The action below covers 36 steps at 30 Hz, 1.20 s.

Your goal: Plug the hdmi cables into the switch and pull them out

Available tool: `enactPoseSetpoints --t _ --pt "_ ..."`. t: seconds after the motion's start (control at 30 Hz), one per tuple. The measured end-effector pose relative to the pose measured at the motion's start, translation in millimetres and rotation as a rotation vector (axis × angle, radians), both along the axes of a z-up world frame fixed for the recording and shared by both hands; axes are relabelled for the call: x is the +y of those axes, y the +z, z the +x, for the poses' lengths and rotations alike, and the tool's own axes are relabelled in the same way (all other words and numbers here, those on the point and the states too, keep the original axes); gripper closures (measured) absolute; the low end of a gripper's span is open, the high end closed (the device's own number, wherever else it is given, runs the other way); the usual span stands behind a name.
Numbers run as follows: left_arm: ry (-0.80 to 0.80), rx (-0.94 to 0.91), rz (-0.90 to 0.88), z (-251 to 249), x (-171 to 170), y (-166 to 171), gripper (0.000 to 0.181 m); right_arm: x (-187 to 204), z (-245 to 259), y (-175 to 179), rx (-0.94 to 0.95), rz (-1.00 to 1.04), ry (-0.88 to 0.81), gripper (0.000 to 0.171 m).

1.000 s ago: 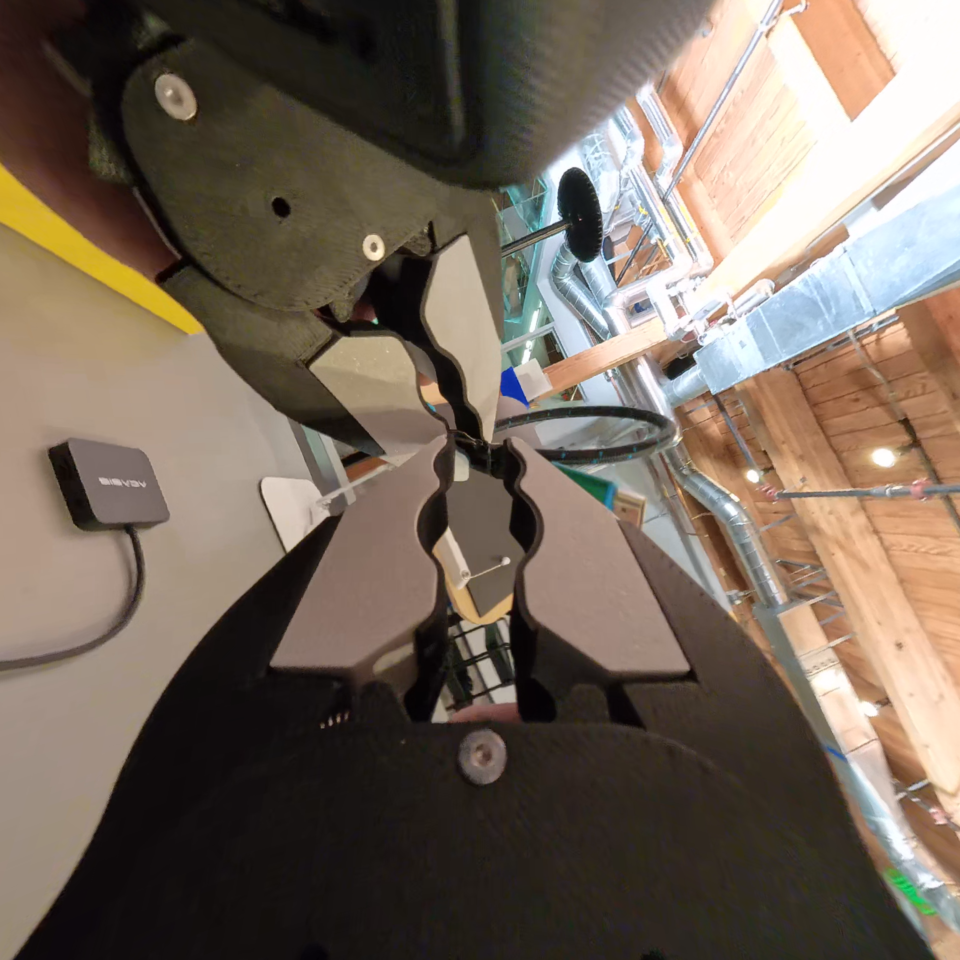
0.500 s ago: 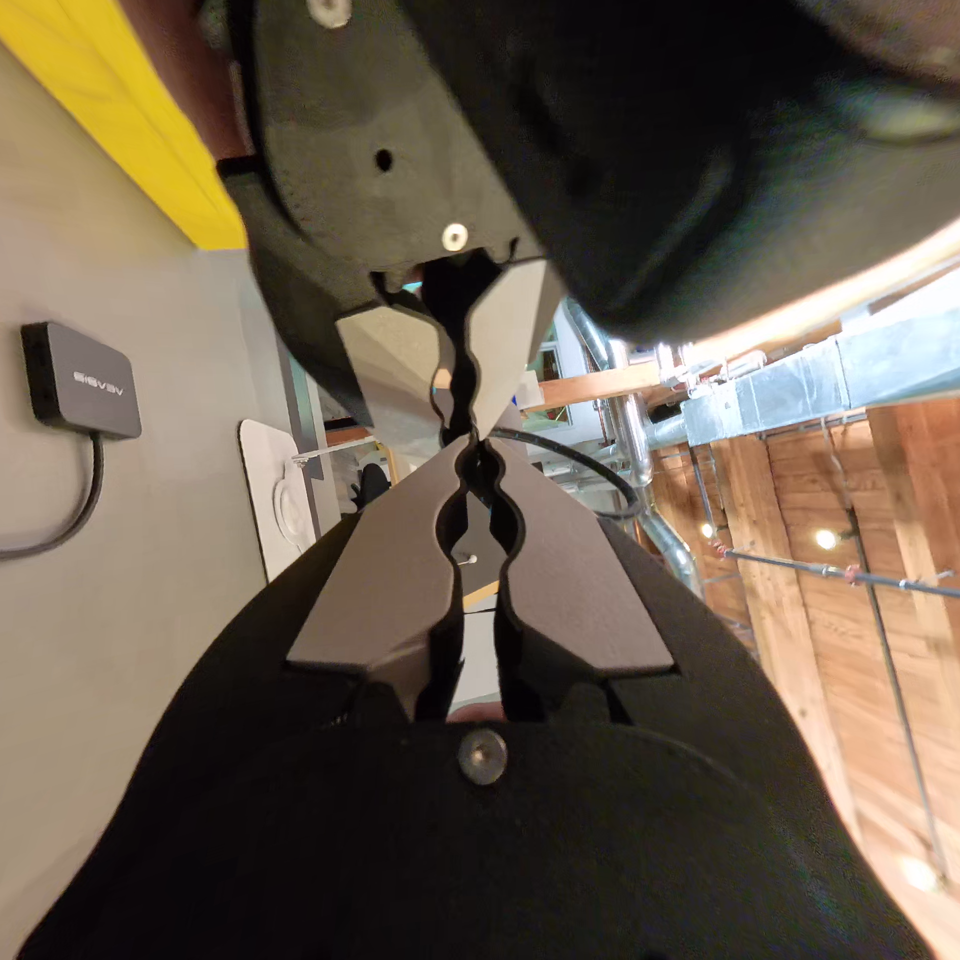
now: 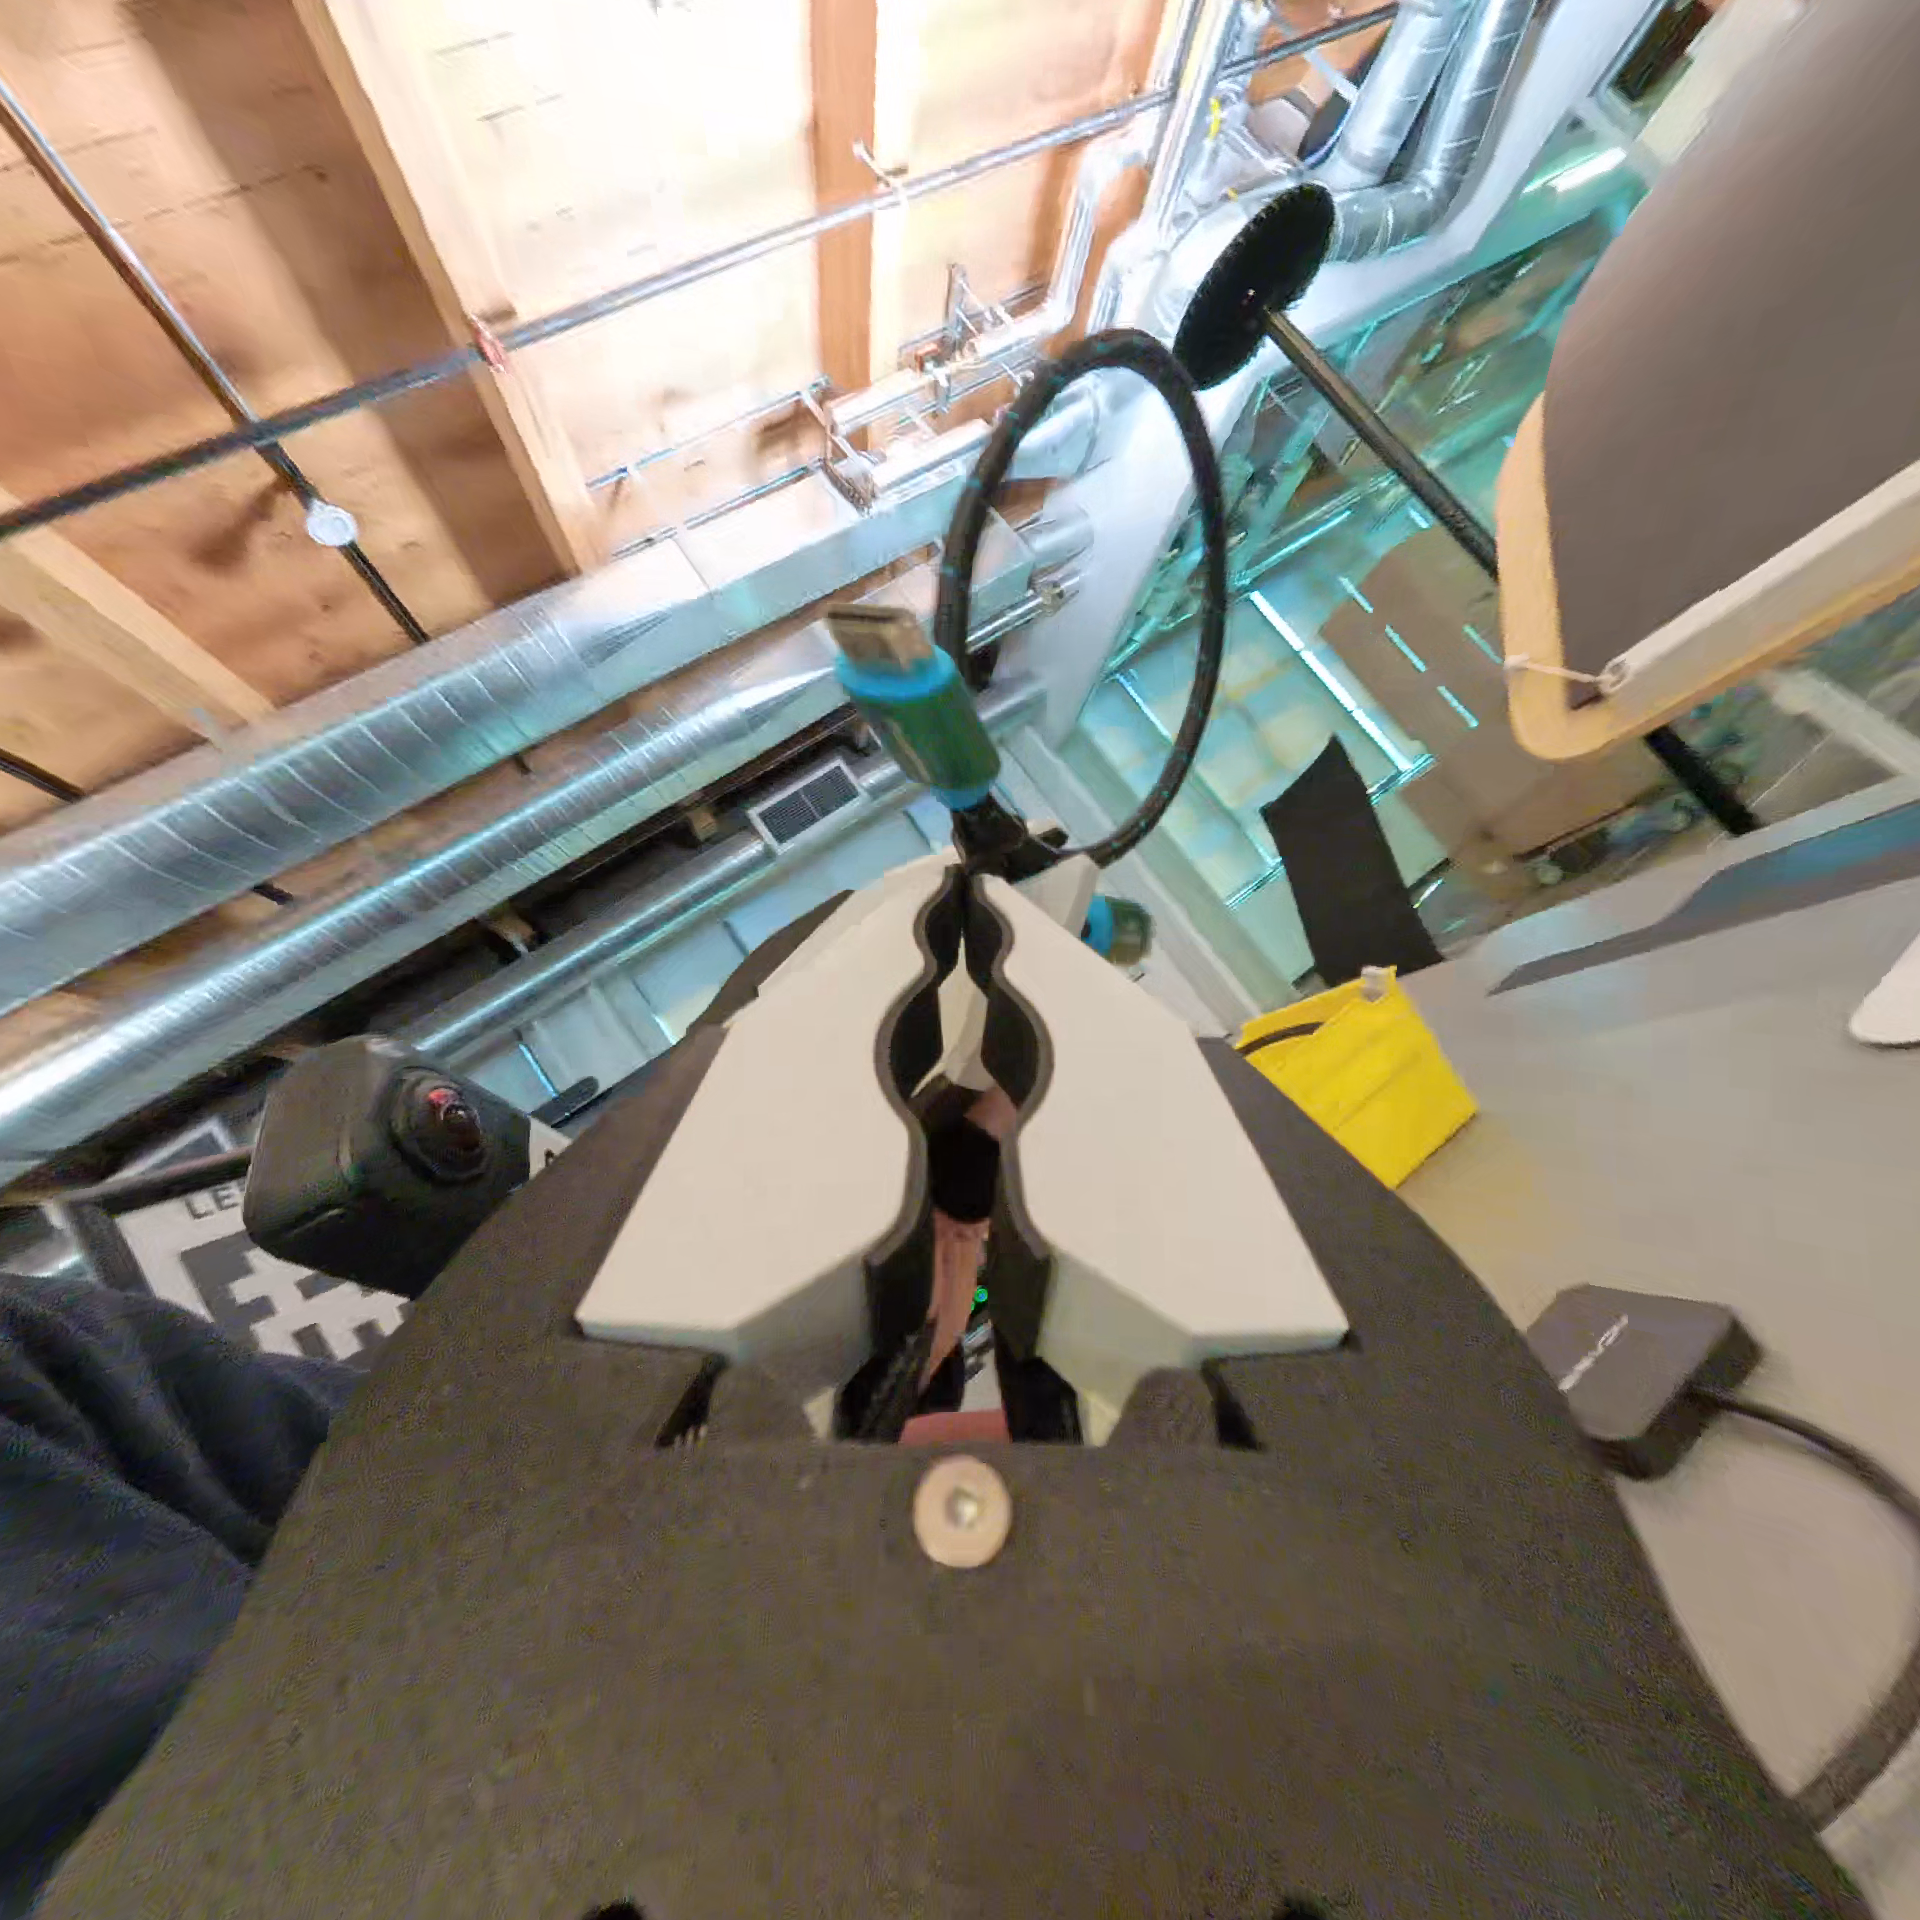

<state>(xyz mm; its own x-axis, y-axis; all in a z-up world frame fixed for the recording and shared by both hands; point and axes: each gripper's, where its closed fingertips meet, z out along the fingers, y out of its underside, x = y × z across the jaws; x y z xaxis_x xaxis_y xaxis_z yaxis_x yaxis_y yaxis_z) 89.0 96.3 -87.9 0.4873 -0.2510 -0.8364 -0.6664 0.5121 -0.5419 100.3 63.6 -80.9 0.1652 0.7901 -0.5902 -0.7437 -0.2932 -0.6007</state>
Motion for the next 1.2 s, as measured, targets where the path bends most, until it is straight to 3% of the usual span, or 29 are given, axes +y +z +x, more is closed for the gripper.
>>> enactPoseSetpoints --t 0.37,0.47,0.53,0.63,0.83,0.9,1.2 --pt "-0.071 -0.114 -0.029 2 -8 -2 0.176 -12 -21 -4 0.142 -0.077 0.181 0.171" --pt "-0.076 -0.109 -0.028 2 -8 -1 0.175 -12 -20 -4 0.084 -0.051 0.154 0.171" --pt "-0.073 -0.096 -0.017 3 -7 -2 0.176 -12 -22 -7 -0.100 0.026 0.046 0.171" --pt "-0.060 -0.108 -0.042 -1 -1 0 0.176 -16 -16 -2 -0.403 0.223 -0.207 0.156" --pt "-0.039 -0.065 -0.045 0 2 -4 0.176 -17 -15 14 -1.068 0.664 -0.781 0.157" --pt "-0.031 -0.049 -0.027 1 0 -4 0.176 -11 -20 9 -1.230 0.720 -0.854 0.159" --pt "-0.005 -0.020 0.006 -1 2 -1 0.176 4 -21 -3 -1.301 0.645 -0.858 0.168"
